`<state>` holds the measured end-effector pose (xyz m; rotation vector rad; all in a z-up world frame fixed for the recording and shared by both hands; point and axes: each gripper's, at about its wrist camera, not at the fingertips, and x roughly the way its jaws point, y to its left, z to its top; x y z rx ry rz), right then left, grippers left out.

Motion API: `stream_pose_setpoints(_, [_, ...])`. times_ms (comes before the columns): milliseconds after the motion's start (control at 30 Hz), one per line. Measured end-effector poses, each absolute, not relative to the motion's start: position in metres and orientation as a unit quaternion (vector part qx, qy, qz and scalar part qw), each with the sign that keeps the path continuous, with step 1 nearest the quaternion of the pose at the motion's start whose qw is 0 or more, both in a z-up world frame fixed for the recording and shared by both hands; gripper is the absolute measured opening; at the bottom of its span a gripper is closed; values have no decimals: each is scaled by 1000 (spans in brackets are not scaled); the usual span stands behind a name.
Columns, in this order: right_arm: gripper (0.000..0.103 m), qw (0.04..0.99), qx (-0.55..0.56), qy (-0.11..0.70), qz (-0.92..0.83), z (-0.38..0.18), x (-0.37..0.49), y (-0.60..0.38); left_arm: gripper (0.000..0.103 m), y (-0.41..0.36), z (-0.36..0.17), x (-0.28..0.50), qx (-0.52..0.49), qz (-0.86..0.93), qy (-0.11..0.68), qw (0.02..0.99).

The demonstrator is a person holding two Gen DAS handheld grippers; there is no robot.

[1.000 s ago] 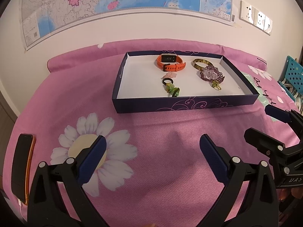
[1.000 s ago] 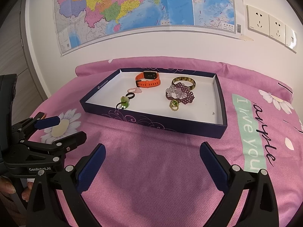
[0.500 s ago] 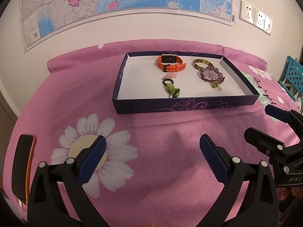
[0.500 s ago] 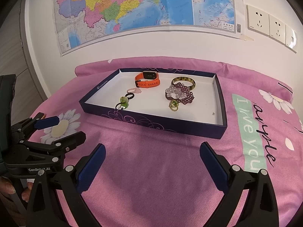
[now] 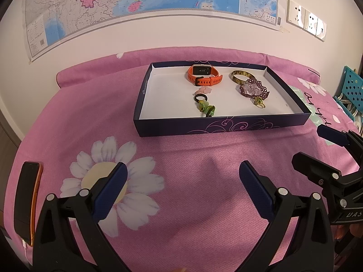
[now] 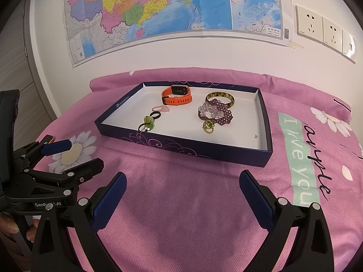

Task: Organize jewelry

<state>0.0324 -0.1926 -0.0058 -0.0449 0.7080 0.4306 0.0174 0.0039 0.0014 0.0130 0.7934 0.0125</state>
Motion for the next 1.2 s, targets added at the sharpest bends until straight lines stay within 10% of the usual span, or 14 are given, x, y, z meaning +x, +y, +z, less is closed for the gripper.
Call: stream_pose_setpoints(1200, [96, 906, -34, 389, 164, -16, 51, -244, 97, 21, -7, 24, -8, 8, 406, 914])
